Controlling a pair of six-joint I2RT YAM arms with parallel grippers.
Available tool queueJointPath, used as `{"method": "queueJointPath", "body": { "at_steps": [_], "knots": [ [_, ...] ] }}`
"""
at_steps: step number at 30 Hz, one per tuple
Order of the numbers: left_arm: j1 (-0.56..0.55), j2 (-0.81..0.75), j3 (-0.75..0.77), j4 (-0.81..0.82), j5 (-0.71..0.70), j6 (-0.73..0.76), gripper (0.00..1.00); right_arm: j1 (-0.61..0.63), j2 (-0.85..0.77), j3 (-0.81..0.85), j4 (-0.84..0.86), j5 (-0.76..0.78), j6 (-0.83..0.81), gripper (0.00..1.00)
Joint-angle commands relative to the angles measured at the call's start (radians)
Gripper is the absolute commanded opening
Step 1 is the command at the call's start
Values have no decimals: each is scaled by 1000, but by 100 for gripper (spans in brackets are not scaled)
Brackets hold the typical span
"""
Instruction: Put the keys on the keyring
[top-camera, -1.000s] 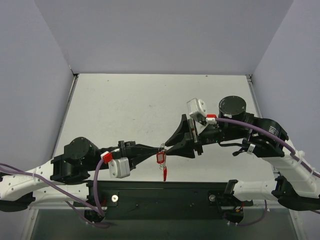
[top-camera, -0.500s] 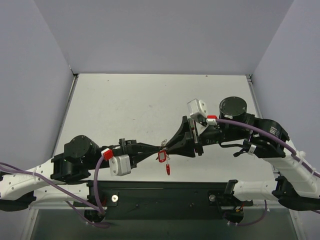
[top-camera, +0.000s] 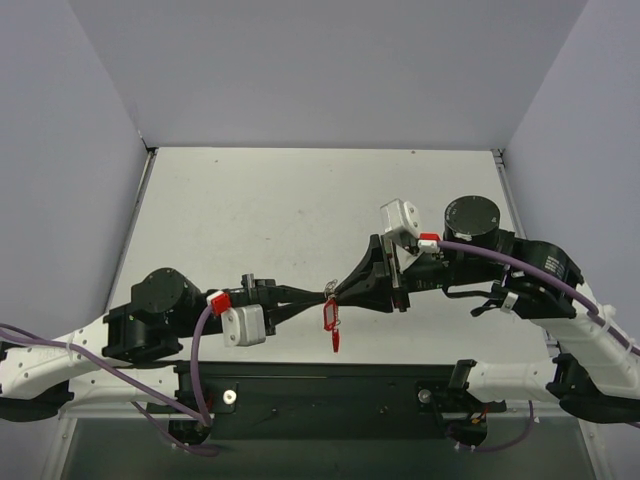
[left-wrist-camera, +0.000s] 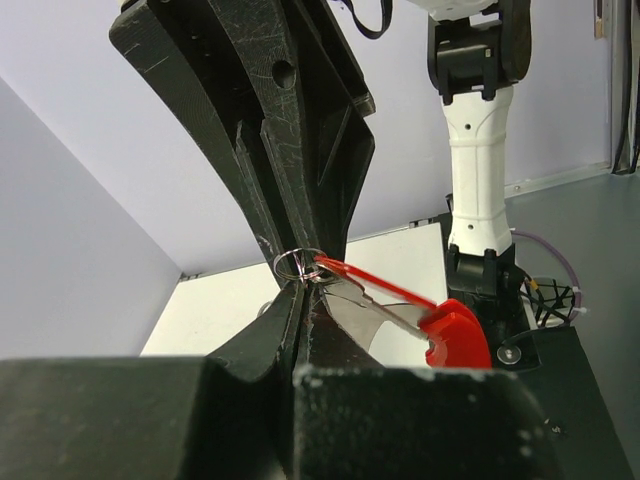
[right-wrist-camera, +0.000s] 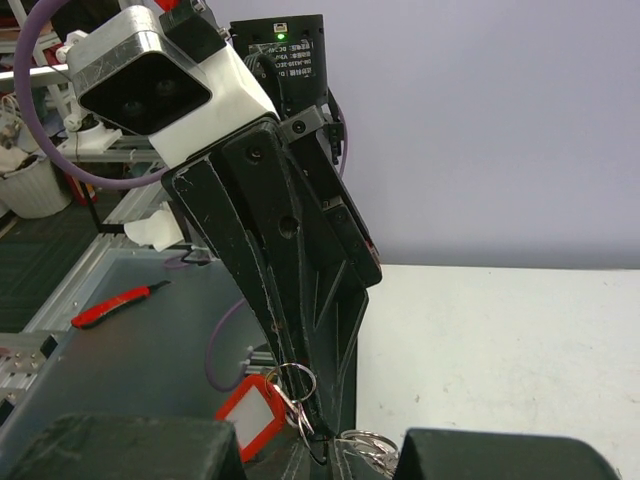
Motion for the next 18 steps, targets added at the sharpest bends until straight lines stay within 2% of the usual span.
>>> {"method": "queueJointPath", "body": {
  "at_steps": [1,3,4,11,13,18],
  "knots": [
    [-4,9,51,20,54,-27,0,7,-1,-10,80,28,-10,10],
    [-4,13,52,19,57,-29,0,8,-4,-15,87,26,-5,6],
    [-4,15,55,13,56,-33,0,8,-4,-15,90,26,-5,0],
    [-4,6,54,3,37,-35,0,16,-24,-20,97,49,-5,1],
    [-4,1,52,-1,33,-33,0,16,-35,-21,101,57,-5,14],
    [-4,1,51,-4,33,-40,0,22,-41,-21,112,67,-5,25]
  ]
}}
